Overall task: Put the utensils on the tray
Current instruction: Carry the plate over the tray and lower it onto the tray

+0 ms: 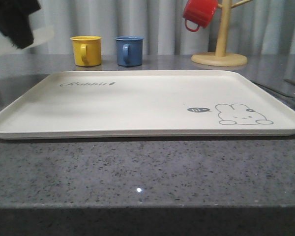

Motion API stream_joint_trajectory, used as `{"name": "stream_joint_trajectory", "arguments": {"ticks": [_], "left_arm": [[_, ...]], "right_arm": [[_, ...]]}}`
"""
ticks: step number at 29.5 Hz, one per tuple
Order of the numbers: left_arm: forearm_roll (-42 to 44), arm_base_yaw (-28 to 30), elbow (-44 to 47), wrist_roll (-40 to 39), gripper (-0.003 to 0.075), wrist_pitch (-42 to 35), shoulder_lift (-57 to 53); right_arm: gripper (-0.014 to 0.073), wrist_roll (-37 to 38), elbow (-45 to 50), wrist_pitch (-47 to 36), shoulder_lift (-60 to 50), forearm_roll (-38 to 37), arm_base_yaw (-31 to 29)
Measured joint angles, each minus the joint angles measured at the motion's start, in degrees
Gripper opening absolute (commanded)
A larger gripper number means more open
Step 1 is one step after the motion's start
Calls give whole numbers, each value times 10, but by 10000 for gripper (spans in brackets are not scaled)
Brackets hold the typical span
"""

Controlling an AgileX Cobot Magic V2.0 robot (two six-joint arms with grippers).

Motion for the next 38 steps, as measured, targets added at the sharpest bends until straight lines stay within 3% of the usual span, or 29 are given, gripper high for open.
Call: {"name": "stream_joint_trajectory", "arguments": {"ticks": [13, 22, 26, 31, 38], "left_arm": [[-15, -160, -19, -10, -18, -1, 33], [-55, -173, -19, -11, -10, 4, 92], [-55, -173, -19, -11, 96, 5, 108], [-56, -173, -19, -11, 294, 11, 120], [-57, -177, -21, -12, 300, -10, 102]], "right_arm": [[578, 0, 0, 0, 0, 0, 0], [578, 0, 0, 0, 0, 0, 0], [578, 0, 0, 0, 0, 0, 0], [578, 0, 0, 0, 0, 0, 0], [578, 0, 0, 0, 0, 0, 0]]}}
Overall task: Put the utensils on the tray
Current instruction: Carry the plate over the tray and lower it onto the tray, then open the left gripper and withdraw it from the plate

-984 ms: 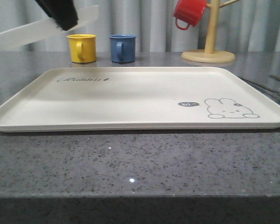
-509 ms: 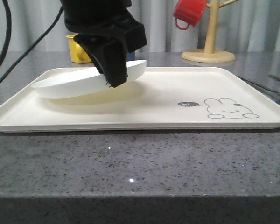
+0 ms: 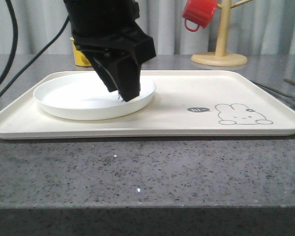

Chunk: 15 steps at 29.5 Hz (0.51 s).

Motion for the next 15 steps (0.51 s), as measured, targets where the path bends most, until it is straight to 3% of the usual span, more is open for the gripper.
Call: {"name": "stream_joint_trajectory", "arguments": {"ticks": [6, 15], "left_arm": [[-4, 24, -4, 0, 224, -19, -56], [-19, 179, 21, 0, -8, 34, -134]], "right_arm": [[578, 0, 0, 0, 0, 0, 0], [578, 0, 0, 0, 0, 0, 0]]}}
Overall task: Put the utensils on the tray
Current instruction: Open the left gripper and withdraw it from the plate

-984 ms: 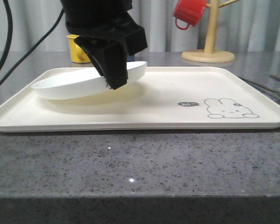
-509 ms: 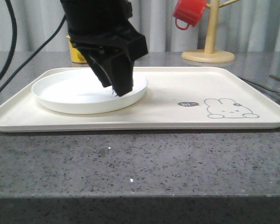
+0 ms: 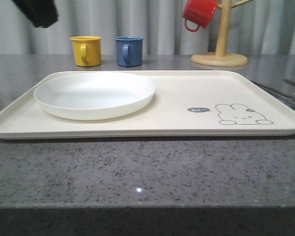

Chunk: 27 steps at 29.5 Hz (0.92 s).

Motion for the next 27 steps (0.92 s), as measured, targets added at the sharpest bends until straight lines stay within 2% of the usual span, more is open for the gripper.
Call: {"name": "stream_joint_trajectory", "arguments": {"ticks": [5, 9, 15, 18, 21, 27], "left_arm": [[-34, 102, 68, 0, -18, -2, -48], [-48, 147, 140, 0, -18, -44, -95], [-56, 157, 294, 0, -18, -197, -227], [-58, 155, 381, 0, -18, -296, -319], [-59, 155, 458, 0, -18, -361, -420], [-63, 155, 561, 0, -18, -384, -591]], "right_arm": [[578, 0, 0, 0, 0, 0, 0], [578, 0, 0, 0, 0, 0, 0], [578, 0, 0, 0, 0, 0, 0], [578, 0, 0, 0, 0, 0, 0], [578, 0, 0, 0, 0, 0, 0], [578, 0, 0, 0, 0, 0, 0]]}}
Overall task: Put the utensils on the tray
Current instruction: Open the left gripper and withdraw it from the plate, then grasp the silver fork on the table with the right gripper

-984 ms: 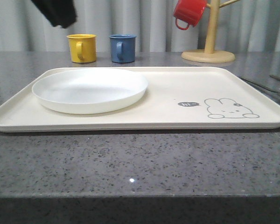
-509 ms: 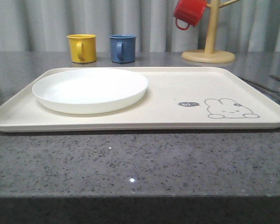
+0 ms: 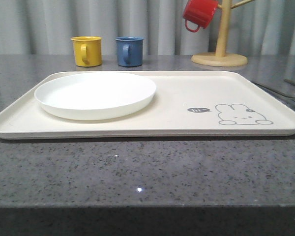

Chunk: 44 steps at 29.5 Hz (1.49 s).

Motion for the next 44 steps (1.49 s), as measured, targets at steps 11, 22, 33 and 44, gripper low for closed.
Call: {"name": "stream_joint_trajectory", "arguments": {"ticks": [11, 22, 33, 44], "left_arm": [[-1, 0, 45, 0, -18, 13, -100], [-1, 0, 46, 0, -18, 13, -102], [-1, 0, 46, 0, -18, 13, -102], [-1, 0, 46, 0, -18, 13, -102]], "right_arm": [[578, 0, 0, 0, 0, 0, 0], [578, 0, 0, 0, 0, 0, 0], [564, 0, 0, 0, 0, 11, 0], [358, 0, -76, 45, 186, 22, 0]]}}
